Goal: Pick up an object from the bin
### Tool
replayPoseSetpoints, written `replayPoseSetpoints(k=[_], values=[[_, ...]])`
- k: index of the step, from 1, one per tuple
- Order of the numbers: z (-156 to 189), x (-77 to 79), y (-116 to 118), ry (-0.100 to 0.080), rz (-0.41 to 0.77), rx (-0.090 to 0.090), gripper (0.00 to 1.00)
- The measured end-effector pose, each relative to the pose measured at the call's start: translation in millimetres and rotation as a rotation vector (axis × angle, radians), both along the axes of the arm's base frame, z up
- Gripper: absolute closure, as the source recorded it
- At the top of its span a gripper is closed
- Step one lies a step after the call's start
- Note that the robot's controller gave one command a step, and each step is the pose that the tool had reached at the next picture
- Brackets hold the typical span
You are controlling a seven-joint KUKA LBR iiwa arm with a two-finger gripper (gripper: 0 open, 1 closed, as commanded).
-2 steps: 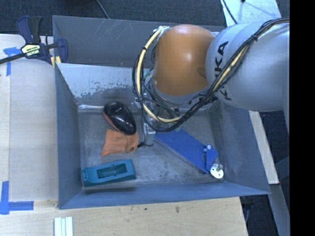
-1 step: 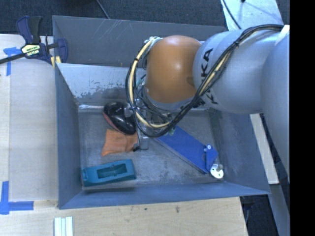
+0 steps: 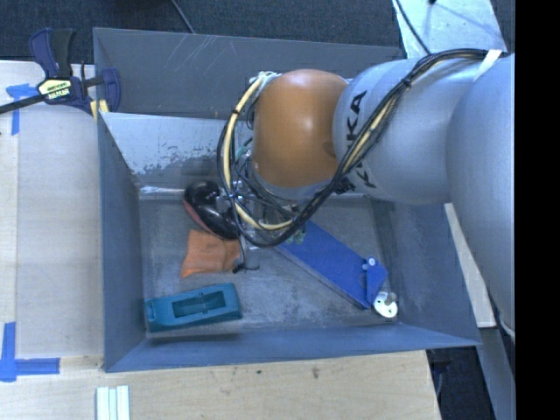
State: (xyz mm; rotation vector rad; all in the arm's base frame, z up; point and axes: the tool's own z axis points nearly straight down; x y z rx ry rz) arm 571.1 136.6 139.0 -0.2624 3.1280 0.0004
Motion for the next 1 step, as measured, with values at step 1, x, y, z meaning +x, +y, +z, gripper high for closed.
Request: replayPoseSetpoints(k=[1], values=[[-12.2, -24.9, -3.3, 0.0, 0.07, 0.0, 0.0]])
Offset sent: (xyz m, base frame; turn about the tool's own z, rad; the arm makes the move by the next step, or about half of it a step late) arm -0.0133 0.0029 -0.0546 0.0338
